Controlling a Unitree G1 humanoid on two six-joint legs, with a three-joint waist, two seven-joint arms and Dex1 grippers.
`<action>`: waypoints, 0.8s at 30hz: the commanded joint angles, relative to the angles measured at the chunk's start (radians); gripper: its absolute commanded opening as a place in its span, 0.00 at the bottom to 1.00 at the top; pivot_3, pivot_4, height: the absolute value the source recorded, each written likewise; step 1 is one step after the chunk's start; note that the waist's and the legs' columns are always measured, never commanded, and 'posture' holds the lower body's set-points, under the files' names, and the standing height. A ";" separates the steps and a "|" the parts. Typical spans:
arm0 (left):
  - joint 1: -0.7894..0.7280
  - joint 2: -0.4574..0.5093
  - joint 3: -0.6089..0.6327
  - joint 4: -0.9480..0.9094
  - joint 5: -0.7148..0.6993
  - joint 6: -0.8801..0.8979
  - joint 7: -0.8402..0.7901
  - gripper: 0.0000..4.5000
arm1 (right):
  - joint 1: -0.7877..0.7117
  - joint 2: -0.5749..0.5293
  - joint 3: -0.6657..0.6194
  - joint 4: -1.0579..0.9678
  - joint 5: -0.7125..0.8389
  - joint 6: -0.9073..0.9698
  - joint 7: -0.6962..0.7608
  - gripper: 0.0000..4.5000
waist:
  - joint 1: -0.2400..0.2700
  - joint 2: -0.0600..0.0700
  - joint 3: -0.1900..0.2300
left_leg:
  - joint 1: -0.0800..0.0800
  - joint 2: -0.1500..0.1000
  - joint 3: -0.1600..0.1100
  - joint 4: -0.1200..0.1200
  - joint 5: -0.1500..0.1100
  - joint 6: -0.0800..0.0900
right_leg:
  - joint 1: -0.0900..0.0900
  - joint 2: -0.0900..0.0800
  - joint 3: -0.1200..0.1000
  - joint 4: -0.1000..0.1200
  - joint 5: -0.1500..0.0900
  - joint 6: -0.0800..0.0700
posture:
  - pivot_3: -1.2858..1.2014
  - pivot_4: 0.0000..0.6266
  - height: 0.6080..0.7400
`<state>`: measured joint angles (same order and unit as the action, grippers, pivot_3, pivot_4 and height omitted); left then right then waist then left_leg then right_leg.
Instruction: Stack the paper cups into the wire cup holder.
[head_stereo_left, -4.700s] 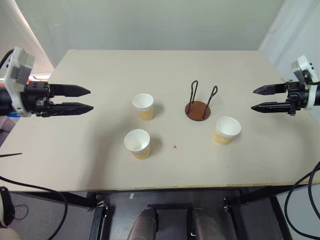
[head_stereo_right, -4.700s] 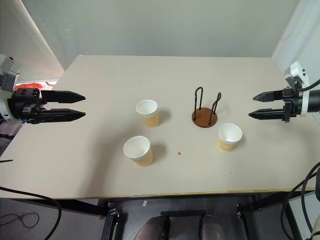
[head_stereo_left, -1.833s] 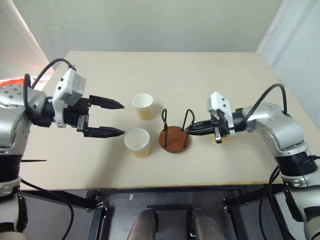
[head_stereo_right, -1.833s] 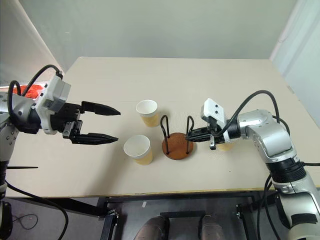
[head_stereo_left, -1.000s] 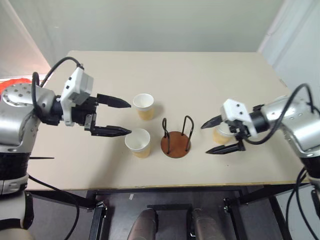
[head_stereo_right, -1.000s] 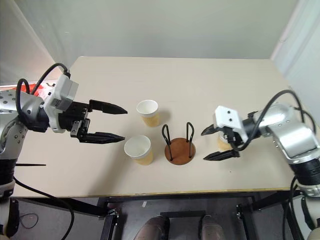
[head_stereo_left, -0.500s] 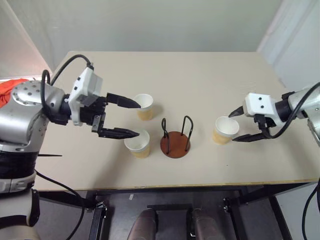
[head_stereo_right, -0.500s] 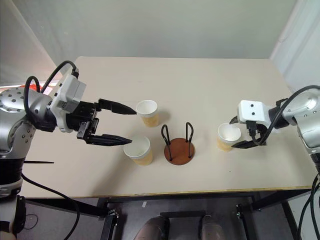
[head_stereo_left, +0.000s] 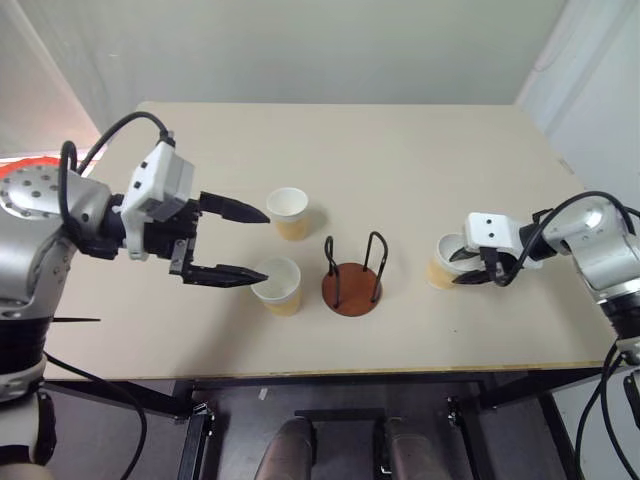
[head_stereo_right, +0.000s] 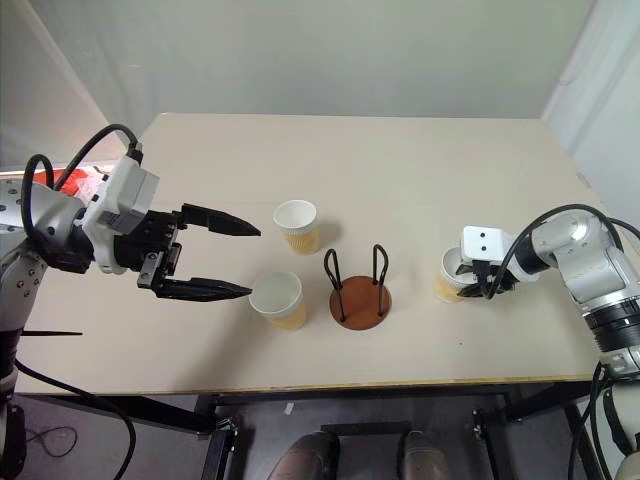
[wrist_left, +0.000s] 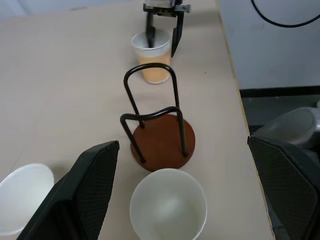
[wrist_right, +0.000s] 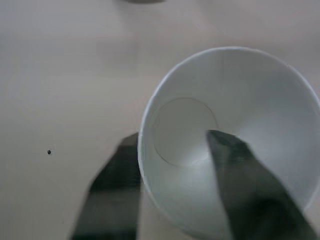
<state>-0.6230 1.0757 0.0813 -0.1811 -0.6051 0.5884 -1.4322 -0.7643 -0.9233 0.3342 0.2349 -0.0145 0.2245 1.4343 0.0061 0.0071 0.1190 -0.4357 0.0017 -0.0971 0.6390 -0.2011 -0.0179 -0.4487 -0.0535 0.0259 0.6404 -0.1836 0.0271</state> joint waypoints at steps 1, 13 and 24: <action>0.002 0.008 0.028 -0.024 -0.001 -0.006 0.022 1.00 | -0.032 -0.009 -0.042 -0.023 0.028 -0.006 0.038 0.13 | 0.000 0.000 0.000 | 0.000 0.000 0.000 0.000 0.000 0.000 | 0.000 0.000 0.000 0.000 0.000 0.000 | 0.52 0.24 1.00; 0.011 0.041 0.030 -0.020 0.017 -0.044 0.000 1.00 | -0.395 0.037 -0.089 -0.094 0.326 0.063 0.180 0.01 | -0.007 0.001 0.000 | 0.000 0.000 0.000 -0.002 0.001 -0.001 | -0.002 0.001 0.001 -0.001 -0.001 -0.002 | 0.52 0.24 1.00; 0.110 0.071 0.093 -0.080 0.019 -0.020 0.044 1.00 | -0.454 0.194 0.096 -0.034 0.336 -0.045 0.180 0.01 | -0.006 -0.001 0.000 | -0.001 0.000 -0.001 -0.006 -0.001 -0.001 | -0.005 0.000 -0.001 0.003 -0.007 -0.012 | 0.52 0.24 1.00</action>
<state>-0.5180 1.1224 0.1186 -0.2254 -0.5683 0.5617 -1.3978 -1.2034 -0.7267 0.4414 0.2140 0.3128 0.1969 1.6109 0.0002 0.0059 0.1186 -0.4371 0.0014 -0.0980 0.6324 -0.2027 -0.0190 -0.4533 -0.0536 0.0244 0.6428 -0.1905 0.0151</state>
